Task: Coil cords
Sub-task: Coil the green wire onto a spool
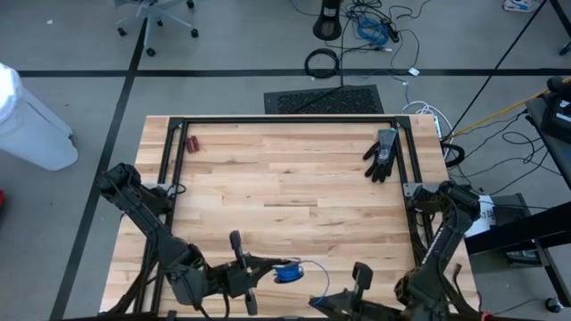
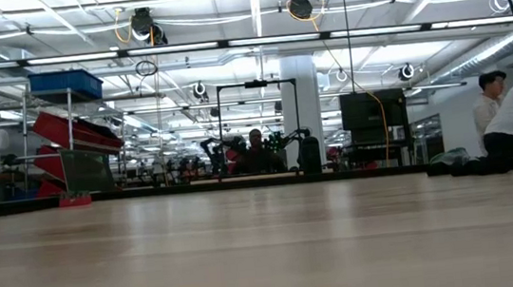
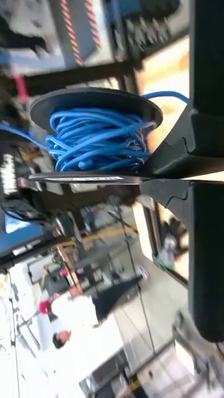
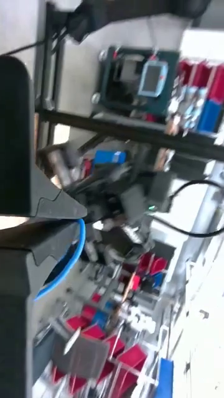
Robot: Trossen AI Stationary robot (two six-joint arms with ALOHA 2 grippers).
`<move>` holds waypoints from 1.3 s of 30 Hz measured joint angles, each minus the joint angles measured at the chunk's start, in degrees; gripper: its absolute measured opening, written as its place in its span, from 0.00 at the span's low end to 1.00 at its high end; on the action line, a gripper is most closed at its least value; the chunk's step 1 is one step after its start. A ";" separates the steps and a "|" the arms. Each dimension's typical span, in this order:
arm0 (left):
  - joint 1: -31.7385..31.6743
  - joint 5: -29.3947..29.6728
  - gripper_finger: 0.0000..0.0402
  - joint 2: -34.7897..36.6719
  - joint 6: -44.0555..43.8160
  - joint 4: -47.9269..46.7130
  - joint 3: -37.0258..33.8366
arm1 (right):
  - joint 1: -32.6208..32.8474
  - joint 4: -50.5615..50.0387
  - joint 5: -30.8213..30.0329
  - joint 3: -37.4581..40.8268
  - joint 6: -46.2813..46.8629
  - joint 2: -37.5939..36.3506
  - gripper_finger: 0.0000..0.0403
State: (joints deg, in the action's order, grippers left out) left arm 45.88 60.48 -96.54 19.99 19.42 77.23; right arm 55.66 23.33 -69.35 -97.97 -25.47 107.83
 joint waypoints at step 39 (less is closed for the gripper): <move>-3.53 10.33 0.00 -3.25 5.86 -6.59 0.00 | -11.84 -11.27 21.72 0.00 22.15 0.09 0.00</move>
State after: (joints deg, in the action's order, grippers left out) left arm 42.35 70.81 -99.79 25.85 12.83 77.23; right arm 43.83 12.05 -47.64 -97.97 -3.31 107.93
